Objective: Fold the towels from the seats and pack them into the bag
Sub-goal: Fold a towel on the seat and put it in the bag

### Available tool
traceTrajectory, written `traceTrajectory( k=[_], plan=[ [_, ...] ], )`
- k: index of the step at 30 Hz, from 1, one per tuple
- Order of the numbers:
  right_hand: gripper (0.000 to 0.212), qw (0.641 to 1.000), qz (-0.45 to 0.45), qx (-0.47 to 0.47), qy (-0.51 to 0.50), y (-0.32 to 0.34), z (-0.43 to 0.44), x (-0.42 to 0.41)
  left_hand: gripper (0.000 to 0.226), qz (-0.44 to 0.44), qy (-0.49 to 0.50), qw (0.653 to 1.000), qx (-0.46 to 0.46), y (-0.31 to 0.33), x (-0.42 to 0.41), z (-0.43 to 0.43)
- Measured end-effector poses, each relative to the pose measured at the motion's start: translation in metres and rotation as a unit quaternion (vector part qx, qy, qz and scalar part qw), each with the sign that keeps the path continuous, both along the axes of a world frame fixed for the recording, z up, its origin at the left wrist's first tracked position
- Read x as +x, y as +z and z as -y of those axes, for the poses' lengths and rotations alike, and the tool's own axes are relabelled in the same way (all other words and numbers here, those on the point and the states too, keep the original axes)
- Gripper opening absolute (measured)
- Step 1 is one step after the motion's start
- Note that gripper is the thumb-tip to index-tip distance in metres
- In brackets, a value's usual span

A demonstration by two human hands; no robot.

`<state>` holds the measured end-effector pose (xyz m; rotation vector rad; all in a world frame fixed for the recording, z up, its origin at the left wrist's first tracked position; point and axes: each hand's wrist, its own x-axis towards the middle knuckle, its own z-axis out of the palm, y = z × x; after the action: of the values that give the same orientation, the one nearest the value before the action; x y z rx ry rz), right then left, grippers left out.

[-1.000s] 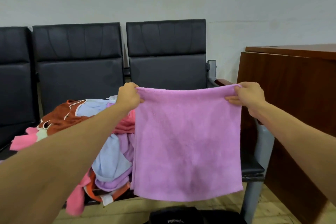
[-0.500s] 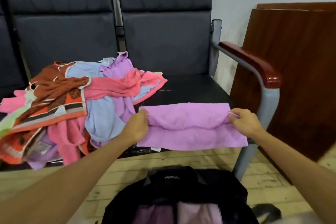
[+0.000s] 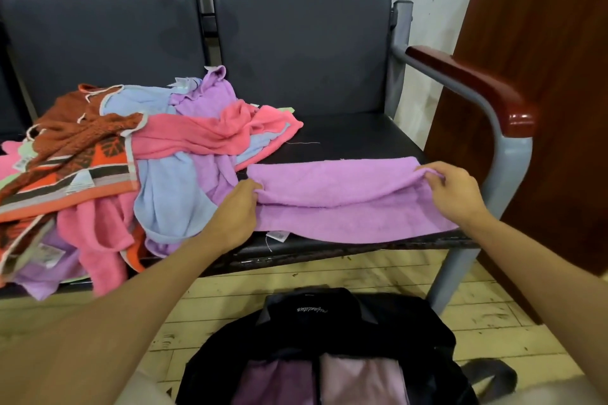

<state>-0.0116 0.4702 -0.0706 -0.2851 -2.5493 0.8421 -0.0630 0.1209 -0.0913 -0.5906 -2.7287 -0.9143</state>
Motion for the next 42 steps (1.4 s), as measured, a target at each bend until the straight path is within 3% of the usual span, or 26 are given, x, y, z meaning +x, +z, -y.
traceTrajectory(
  k=[3,8,16,21,25,27,29,33,38,40,42],
  plan=[
    [0.027,0.997,-0.058,-0.045,-0.002,0.013,0.001,0.008,0.027,-0.035,0.03,0.998,0.049,0.008,0.003,0.001],
    [0.028,0.997,-0.017,-0.067,0.042,0.029,-0.007,0.036,0.028,-0.018,0.037,0.997,0.071,0.023,0.019,0.008],
    [0.033,0.976,0.19,0.049,0.094,0.014,-0.012,0.066,0.016,0.067,-0.025,0.992,-0.103,0.018,0.029,0.013],
    [0.025,0.986,0.154,0.047,0.052,0.005,-0.008,0.056,0.036,0.066,0.053,0.996,-0.041,0.014,0.016,0.009],
    [0.029,0.993,0.105,0.047,-0.028,-0.003,-0.005,0.042,0.023,0.131,0.124,0.982,-0.046,0.012,0.005,0.003],
    [0.033,0.991,0.114,0.01,-0.075,-0.006,-0.005,0.033,0.048,0.18,0.15,0.97,-0.057,0.015,0.001,-0.002],
    [0.031,0.983,0.149,-0.01,-0.109,-0.008,-0.007,0.025,0.054,0.2,0.155,0.964,-0.085,0.019,0.0,-0.006],
    [0.046,0.962,0.222,0.025,-0.156,-0.014,-0.009,0.012,0.048,0.208,0.162,0.959,-0.101,0.021,-0.003,-0.011],
    [0.042,0.945,0.28,0.051,-0.162,-0.007,0.003,0.009,0.047,0.216,0.154,0.956,-0.126,0.029,0.002,-0.015],
    [0.037,0.95,0.272,0.033,-0.146,-0.005,0.007,0.009,0.039,0.229,0.144,0.954,-0.128,0.031,0.004,-0.014],
    [0.027,0.967,0.213,-0.047,-0.13,-0.001,0.012,0.012,0.024,0.238,0.13,0.956,-0.114,0.033,0.006,-0.011]
  ],
)
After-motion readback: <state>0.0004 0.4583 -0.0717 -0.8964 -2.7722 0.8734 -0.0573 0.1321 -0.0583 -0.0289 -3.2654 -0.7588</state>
